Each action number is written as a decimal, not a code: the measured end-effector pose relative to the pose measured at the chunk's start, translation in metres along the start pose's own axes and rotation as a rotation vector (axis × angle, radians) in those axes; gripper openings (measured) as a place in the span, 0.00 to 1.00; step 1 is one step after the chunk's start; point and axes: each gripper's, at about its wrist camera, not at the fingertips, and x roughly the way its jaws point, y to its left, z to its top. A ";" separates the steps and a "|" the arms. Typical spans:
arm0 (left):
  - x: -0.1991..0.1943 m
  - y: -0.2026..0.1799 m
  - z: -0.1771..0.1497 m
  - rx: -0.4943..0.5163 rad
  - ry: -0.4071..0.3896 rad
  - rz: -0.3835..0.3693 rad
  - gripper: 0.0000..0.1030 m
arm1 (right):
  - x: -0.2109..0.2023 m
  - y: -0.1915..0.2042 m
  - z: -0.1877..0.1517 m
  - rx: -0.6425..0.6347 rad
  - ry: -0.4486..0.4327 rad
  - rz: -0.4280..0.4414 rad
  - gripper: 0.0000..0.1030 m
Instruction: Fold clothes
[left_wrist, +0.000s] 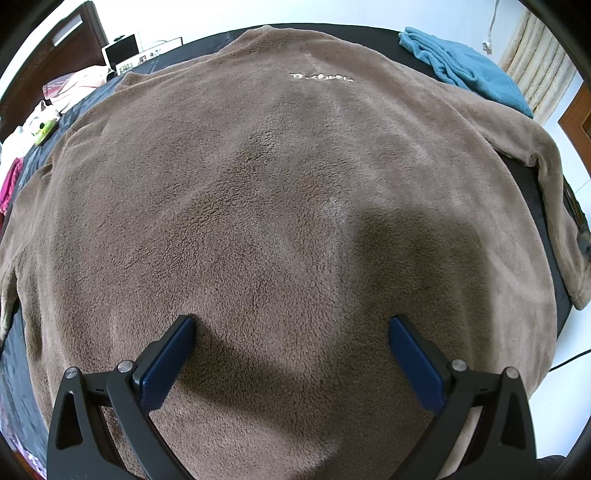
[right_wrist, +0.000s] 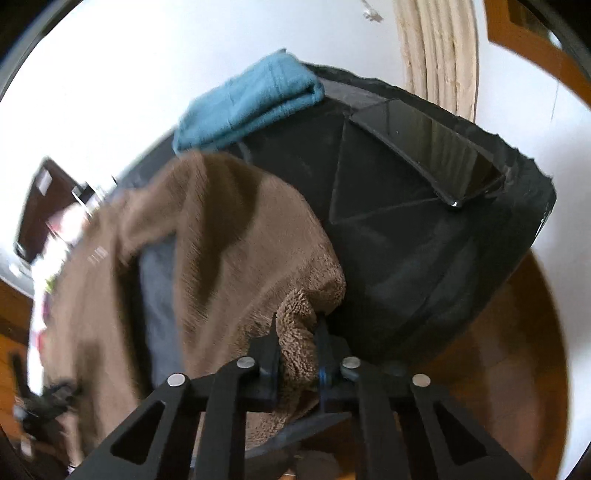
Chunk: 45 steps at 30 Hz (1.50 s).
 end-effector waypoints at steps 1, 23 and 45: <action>0.000 0.000 0.000 0.001 0.000 0.000 1.00 | -0.009 0.000 0.005 0.014 -0.028 0.023 0.13; -0.038 0.020 0.035 -0.060 -0.047 -0.108 1.00 | -0.189 0.147 0.135 -0.122 -0.495 0.420 0.12; -0.046 0.120 0.073 -0.354 -0.072 -0.266 1.00 | 0.034 0.398 0.051 -0.582 0.099 0.558 0.60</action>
